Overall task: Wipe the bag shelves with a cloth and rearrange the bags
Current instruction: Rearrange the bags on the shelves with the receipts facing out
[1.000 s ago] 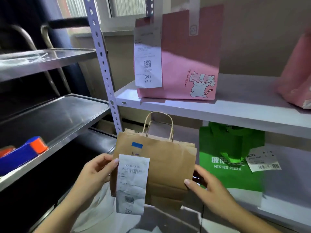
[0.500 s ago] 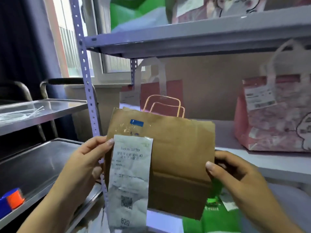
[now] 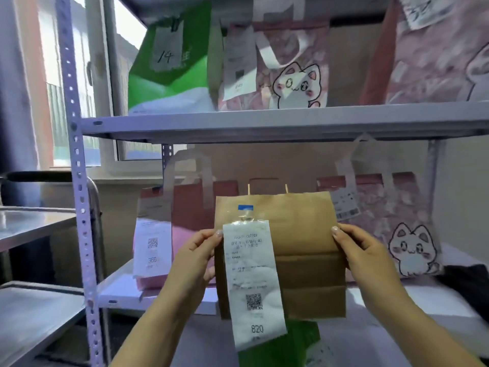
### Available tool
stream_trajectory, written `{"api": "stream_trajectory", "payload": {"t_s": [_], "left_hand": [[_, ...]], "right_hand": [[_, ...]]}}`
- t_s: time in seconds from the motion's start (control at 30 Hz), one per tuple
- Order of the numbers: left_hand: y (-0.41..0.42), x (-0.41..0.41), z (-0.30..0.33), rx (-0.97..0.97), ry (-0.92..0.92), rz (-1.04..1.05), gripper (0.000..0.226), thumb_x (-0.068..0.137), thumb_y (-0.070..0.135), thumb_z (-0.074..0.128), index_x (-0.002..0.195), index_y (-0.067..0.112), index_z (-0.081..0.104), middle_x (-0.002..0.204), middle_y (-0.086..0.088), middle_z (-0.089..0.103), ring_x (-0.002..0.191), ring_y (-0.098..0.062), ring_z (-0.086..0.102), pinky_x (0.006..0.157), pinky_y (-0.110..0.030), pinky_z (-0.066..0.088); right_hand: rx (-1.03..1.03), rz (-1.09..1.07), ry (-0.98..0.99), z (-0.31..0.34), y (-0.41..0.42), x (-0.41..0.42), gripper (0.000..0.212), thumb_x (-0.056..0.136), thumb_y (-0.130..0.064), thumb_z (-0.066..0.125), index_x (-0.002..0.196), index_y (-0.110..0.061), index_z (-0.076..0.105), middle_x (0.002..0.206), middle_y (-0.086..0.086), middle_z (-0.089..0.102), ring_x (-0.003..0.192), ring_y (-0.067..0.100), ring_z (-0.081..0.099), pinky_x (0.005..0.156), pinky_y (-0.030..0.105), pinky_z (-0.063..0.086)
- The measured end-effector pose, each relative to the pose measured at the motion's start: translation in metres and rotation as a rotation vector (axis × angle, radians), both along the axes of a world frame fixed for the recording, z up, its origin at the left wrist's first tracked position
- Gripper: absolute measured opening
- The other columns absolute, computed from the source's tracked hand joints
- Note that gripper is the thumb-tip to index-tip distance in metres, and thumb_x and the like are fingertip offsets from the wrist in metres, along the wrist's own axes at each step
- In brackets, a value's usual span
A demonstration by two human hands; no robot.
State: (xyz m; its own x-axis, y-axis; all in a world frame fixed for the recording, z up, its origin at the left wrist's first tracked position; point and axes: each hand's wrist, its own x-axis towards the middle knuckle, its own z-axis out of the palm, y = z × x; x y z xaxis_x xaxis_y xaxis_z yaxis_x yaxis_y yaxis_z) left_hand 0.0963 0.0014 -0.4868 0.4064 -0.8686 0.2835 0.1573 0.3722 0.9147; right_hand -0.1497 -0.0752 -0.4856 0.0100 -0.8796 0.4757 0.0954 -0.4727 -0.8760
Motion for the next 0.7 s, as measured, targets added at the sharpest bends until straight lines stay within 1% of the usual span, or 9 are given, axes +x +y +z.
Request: {"api": "stream_trajectory", "payload": {"t_s": [0.1,0.17,0.27,0.3,0.4,0.47,0.53,0.63,0.7], "left_hand": [[-0.02,-0.005,-0.006,0.065,-0.053,-0.011,0.013,0.093,0.024,0.056,0.091,0.016,0.066,0.082,-0.001,0.067,0.07,-0.008,0.059,0.052,-0.025,0.046],[-0.028,-0.011,-0.013,0.079,-0.083,0.001,0.016,0.091,0.029,0.058,0.094,0.015,0.065,0.083,0.0,0.069,0.069,-0.007,0.062,0.052,-0.026,0.047],[-0.03,-0.018,-0.028,0.047,-0.178,0.039,0.051,0.069,0.046,0.077,0.109,0.018,0.062,0.096,0.002,0.073,0.088,-0.014,0.069,0.065,-0.025,0.051],[-0.029,-0.021,-0.033,0.044,-0.24,0.05,0.058,0.064,0.044,0.082,0.112,0.02,0.06,0.099,0.003,0.073,0.091,-0.013,0.069,0.065,-0.022,0.052],[-0.027,-0.028,-0.047,0.056,-0.438,0.108,0.062,0.064,0.021,0.085,0.115,0.029,0.05,0.096,0.006,0.072,0.085,-0.001,0.068,0.059,-0.016,0.053],[-0.031,-0.03,-0.054,0.044,-0.494,0.138,0.072,0.063,0.018,0.086,0.12,0.032,0.045,0.102,0.008,0.068,0.086,0.003,0.066,0.059,-0.016,0.053],[-0.034,-0.03,-0.059,0.039,-0.502,0.153,0.076,0.062,0.021,0.086,0.123,0.031,0.043,0.107,0.008,0.065,0.088,0.003,0.066,0.061,-0.018,0.054],[-0.039,-0.029,-0.069,0.048,-0.501,0.176,0.077,0.062,0.023,0.086,0.125,0.031,0.042,0.11,0.008,0.066,0.092,-0.002,0.066,0.07,-0.022,0.053],[-0.04,-0.032,-0.074,0.056,-0.478,0.178,0.079,0.064,0.022,0.086,0.129,0.03,0.041,0.108,0.01,0.067,0.09,-0.004,0.067,0.074,-0.028,0.055]], "right_hand": [[0.037,-0.021,0.051,-0.009,-0.016,-0.002,0.011,0.092,-0.028,0.056,0.09,-0.033,0.066,0.1,-0.005,0.067,0.093,0.015,0.061,0.081,0.037,0.051],[0.066,-0.021,0.076,-0.017,-0.022,-0.003,0.012,0.092,-0.03,0.055,0.1,-0.033,0.065,0.106,-0.005,0.066,0.096,0.013,0.06,0.083,0.038,0.052],[0.083,0.017,0.076,-0.029,-0.023,-0.009,0.021,0.091,-0.032,0.056,0.112,-0.033,0.059,0.106,-0.012,0.063,0.097,0.006,0.059,0.08,0.026,0.05],[0.084,0.037,0.077,-0.032,-0.023,-0.011,0.021,0.091,-0.032,0.057,0.112,-0.034,0.057,0.104,-0.015,0.061,0.097,0.004,0.058,0.08,0.023,0.049],[0.094,0.108,0.126,-0.041,-0.021,-0.017,0.017,0.089,-0.03,0.059,0.104,-0.039,0.057,0.105,-0.014,0.062,0.099,0.005,0.059,0.084,0.026,0.05],[0.097,0.115,0.185,-0.047,-0.023,-0.023,0.025,0.088,-0.029,0.061,0.112,-0.034,0.06,0.111,-0.01,0.065,0.103,0.008,0.061,0.09,0.031,0.052],[0.086,0.056,0.212,-0.052,-0.029,-0.033,0.032,0.088,-0.028,0.062,0.121,-0.027,0.06,0.113,-0.009,0.065,0.105,0.007,0.06,0.094,0.034,0.051],[0.029,-0.16,0.163,-0.057,-0.04,-0.056,0.018,0.089,-0.025,0.062,0.106,-0.03,0.063,0.105,-0.015,0.064,0.101,0.005,0.059,0.089,0.035,0.051],[0.006,-0.298,0.175,-0.059,-0.055,-0.079,0.016,0.091,-0.022,0.06,0.106,-0.027,0.062,0.107,-0.01,0.062,0.102,0.011,0.057,0.088,0.033,0.047]]}}
